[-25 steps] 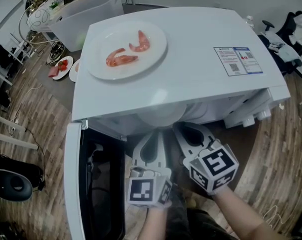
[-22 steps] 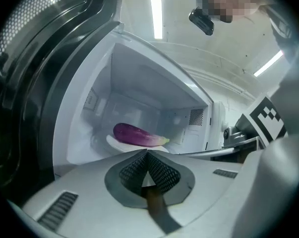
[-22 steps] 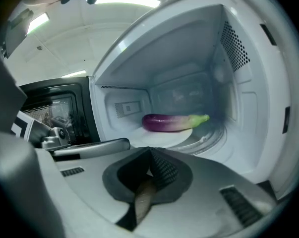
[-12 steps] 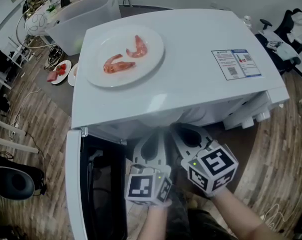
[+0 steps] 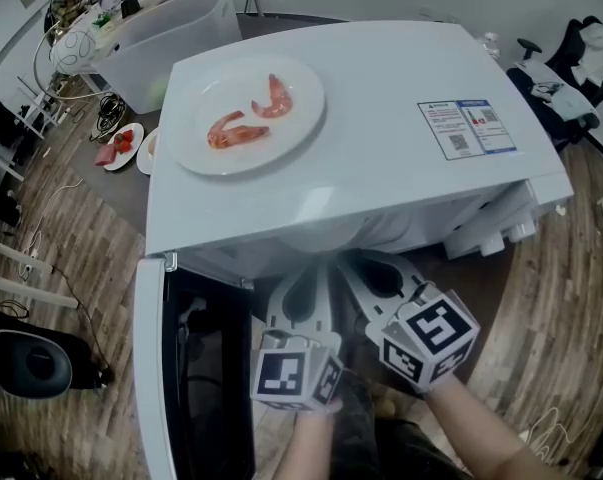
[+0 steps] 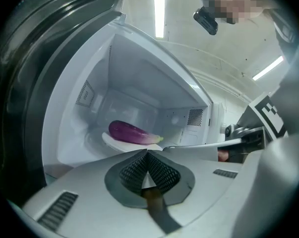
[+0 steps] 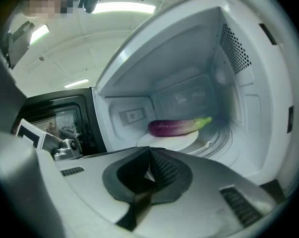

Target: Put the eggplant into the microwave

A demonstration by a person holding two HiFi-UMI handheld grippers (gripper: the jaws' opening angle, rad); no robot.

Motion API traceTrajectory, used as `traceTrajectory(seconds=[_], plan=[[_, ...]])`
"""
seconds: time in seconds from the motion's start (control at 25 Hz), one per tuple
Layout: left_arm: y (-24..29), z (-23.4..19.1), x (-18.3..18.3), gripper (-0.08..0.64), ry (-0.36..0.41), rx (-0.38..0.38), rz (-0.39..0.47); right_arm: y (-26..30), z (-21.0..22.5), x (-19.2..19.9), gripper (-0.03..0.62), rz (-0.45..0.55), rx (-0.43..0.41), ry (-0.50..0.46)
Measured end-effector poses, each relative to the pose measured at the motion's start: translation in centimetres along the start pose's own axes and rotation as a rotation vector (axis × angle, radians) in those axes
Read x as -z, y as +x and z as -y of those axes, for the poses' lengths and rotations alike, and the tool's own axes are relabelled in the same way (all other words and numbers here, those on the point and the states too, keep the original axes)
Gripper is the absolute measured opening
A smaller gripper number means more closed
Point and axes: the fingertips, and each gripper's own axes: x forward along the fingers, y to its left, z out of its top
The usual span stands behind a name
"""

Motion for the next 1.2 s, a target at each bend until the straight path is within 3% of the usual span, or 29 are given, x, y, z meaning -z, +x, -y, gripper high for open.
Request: traceTrajectory(seconds=[0.12,0.76,1.2], plan=[[-0.6,0.1,0.1,0.0,0.004,-0.005,0.002,-0.6,-0.2,0.0,0.006,0.021,-0.021,0.033],[-6.0,4.1,0.5,0.0,0.026,-0.002,0.012,-6.9,-3.6,2.0,0.003,-0.02,-0.064,-0.021],[-11.2,7.7,2.5,0.0,-0.047,0.018,-0.026,-12.8,-6.2,3.5,0.003,-0.044,-0.102,-0.03]])
